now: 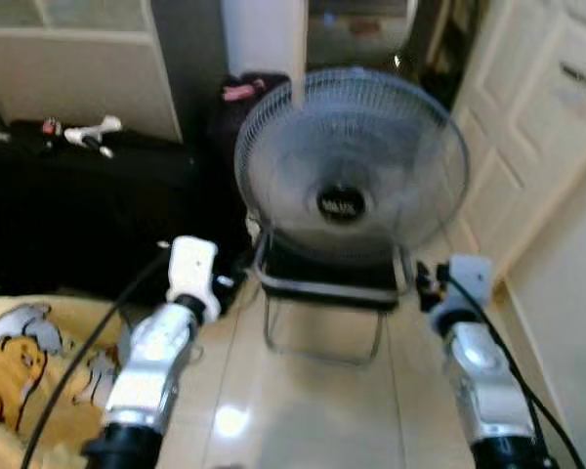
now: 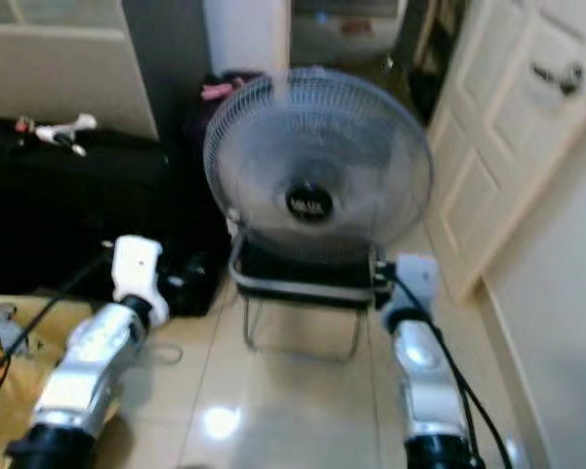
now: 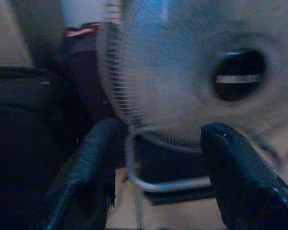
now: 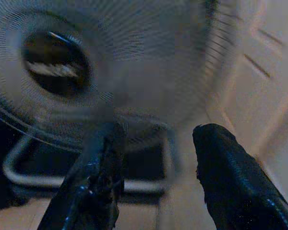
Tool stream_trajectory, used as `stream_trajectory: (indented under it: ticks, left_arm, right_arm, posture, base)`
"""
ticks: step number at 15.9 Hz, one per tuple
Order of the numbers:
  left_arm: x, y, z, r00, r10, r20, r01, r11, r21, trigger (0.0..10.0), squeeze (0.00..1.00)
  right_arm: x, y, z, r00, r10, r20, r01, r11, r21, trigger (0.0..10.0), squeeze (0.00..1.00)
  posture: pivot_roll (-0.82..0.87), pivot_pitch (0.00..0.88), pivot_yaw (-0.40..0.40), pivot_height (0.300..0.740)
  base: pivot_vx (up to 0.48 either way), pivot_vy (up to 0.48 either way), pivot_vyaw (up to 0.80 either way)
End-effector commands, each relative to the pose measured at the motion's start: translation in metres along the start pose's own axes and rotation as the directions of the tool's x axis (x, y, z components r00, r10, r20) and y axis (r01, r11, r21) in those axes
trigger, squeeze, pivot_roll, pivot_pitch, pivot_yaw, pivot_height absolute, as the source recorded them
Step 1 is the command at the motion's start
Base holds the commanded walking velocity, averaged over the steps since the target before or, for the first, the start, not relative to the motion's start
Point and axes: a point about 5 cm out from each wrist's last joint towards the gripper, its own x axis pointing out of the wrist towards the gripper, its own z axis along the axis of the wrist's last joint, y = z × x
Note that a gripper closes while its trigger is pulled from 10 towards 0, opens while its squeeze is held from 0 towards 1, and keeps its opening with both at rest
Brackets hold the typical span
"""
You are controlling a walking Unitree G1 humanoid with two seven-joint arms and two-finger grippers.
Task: Clean up the room
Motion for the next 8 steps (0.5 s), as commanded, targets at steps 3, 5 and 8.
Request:
stream_trajectory:
  ticks: [3, 5, 8]
  left_arm:
    - [-0.0024, 0.0134, -0.003, 0.997, 0.068, -0.031, -0.067, 0.998, 0.022, 0.0, 0.0]
    - [-0.0015, 0.0122, -0.0029, 0.997, 0.067, -0.029, -0.066, 0.997, 0.032, 2.2, 0.0]
    - [0.0013, 0.0059, -0.0035, 0.999, 0.028, -0.04, -0.026, 0.999, 0.047, 10.0, 0.0]
  right_arm:
    - [0.001, 0.0175, 0.0037, 0.994, 0.112, 0.009, -0.112, 0.994, 0.009, 10.0, 0.0]
    - [0.0, 0.014, 0.0021, 0.994, 0.11, 0.002, -0.11, 0.994, 0.0, 10.0, 0.0]
    - [-0.0011, 0.0098, -0.003, 0.997, 0.074, -0.015, -0.074, 0.997, 0.028, 10.0, 0.0]
  posture:
    - [0.03, 0.0, 0.01, 0.74]
    - [0.02, 0.0, 0.011, 0.74]
    - [0.02, 0.0, 0.011, 0.74]
  base:
    - [0.304, 0.0, 0.0]
    - [0.317, 0.0, 0.4]
    - [0.0, 0.0, 0.0]
